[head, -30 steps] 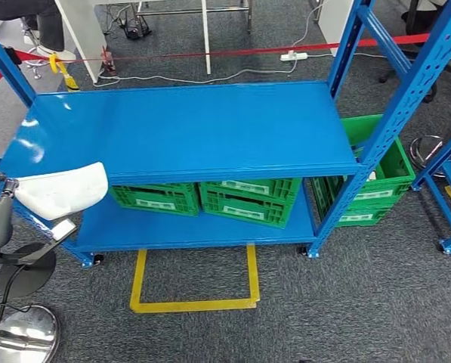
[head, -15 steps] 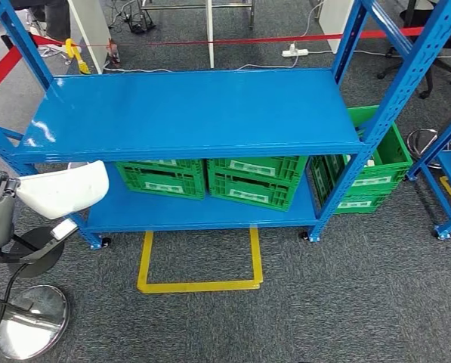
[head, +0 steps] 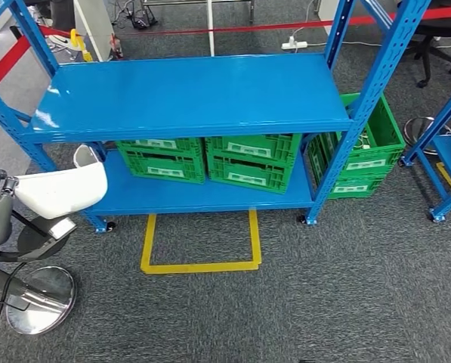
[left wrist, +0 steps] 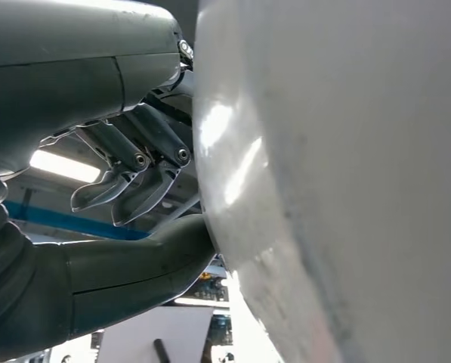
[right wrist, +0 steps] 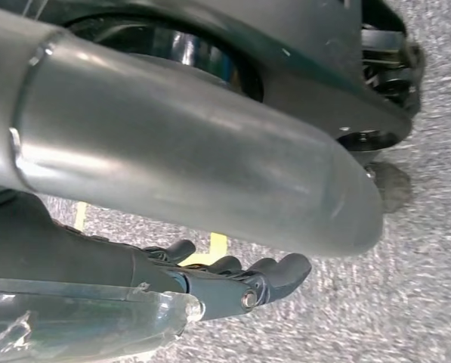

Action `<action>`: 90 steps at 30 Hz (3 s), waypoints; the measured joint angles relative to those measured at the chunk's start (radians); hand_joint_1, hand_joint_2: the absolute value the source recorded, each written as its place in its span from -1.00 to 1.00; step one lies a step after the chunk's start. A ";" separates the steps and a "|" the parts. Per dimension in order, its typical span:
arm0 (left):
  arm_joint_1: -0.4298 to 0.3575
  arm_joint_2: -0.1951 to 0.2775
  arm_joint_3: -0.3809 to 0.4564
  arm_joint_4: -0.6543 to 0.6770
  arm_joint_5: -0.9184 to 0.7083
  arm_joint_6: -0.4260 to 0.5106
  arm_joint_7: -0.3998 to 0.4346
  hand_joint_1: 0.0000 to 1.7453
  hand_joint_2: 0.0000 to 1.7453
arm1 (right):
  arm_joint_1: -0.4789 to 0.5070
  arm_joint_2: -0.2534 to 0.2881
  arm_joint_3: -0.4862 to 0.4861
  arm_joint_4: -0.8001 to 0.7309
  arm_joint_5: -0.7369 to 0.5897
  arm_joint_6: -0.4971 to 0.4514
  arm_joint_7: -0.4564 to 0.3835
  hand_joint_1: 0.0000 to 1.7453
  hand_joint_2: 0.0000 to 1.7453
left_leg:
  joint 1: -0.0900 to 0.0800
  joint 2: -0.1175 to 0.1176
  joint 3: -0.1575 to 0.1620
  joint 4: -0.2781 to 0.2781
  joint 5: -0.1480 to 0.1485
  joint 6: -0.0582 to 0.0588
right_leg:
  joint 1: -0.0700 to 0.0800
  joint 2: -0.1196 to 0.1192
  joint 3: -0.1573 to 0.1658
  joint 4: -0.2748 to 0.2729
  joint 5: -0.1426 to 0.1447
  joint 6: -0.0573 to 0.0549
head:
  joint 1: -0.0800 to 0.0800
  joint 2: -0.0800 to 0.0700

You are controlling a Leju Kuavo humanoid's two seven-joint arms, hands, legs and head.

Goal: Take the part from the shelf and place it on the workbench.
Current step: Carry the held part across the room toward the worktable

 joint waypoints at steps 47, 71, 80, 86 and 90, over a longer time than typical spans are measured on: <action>-0.034 0.053 -0.025 -0.009 0.000 -0.015 0.000 1.00 1.00 | 0.004 0.002 -0.005 -0.001 0.011 0.012 -0.015 -1.00 -1.00 | -0.011 0.004 -0.051 -0.055 0.050 0.048 | 0.008 0.009 0.080 0.014 -0.079 0.008 | 0.003 0.000; -0.050 0.143 -0.001 -0.045 0.000 -0.025 0.000 1.00 1.00 | 0.007 0.002 -0.005 -0.001 0.032 0.009 -0.025 -1.00 -1.00 | -0.007 0.003 -0.050 -0.053 0.043 0.033 | 0.008 0.007 0.028 0.006 -0.024 -0.023 | 0.003 0.000; -0.050 0.146 0.001 -0.049 0.000 -0.025 0.000 1.00 1.00 | 0.007 0.002 -0.005 -0.001 0.032 0.008 -0.025 -1.00 -1.00 | -0.008 0.003 -0.063 -0.052 0.053 0.039 | 0.005 0.007 0.020 -0.002 -0.011 0.008 | 0.003 0.000; -0.050 0.147 0.001 -0.049 0.000 -0.025 0.000 1.00 1.00 | 0.007 0.002 -0.005 -0.001 0.032 0.008 -0.025 -1.00 -1.00 | -0.007 0.003 -0.071 -0.052 0.060 0.034 | 0.006 0.008 0.010 0.000 -0.006 0.009 | 0.003 0.000; -0.050 0.147 0.001 -0.049 0.000 -0.025 0.000 1.00 1.00 | 0.008 0.002 -0.005 -0.001 0.032 0.008 -0.025 -1.00 -1.00 | -0.005 0.003 -0.075 -0.052 0.064 0.031 | 0.007 0.008 0.005 0.001 -0.002 0.006 | 0.003 0.000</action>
